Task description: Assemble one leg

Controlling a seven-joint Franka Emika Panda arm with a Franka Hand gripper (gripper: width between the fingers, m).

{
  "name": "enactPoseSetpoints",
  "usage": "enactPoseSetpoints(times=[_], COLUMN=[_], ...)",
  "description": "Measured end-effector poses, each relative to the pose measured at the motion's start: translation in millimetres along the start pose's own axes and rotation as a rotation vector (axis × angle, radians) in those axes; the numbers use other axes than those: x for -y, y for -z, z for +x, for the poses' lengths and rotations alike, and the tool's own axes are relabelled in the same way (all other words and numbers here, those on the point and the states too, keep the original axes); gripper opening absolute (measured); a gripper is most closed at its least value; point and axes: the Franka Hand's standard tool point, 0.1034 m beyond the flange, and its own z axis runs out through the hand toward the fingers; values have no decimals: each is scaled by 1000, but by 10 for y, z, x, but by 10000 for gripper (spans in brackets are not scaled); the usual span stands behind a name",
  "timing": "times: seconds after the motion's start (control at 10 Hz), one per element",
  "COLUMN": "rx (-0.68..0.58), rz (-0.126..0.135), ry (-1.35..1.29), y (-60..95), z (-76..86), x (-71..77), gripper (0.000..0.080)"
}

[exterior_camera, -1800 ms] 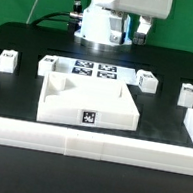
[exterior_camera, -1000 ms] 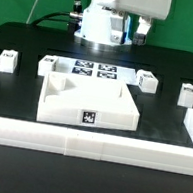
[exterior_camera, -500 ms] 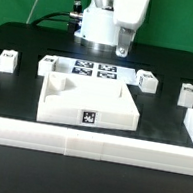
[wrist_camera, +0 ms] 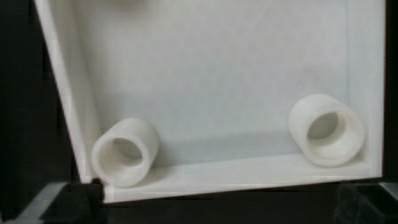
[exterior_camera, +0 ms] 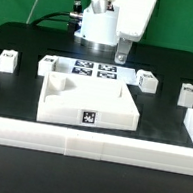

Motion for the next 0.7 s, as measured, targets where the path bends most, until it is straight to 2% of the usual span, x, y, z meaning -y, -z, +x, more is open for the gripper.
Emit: enactPoseSetpoints(times=[0.2,0.4,0.7], rx=[-11,-25,-43], rz=[8,33,73], ry=[57,72,52], y=[-121,-312,-648], z=[-113,-205,-303], x=[209,425,560], gripper=[650,650,650])
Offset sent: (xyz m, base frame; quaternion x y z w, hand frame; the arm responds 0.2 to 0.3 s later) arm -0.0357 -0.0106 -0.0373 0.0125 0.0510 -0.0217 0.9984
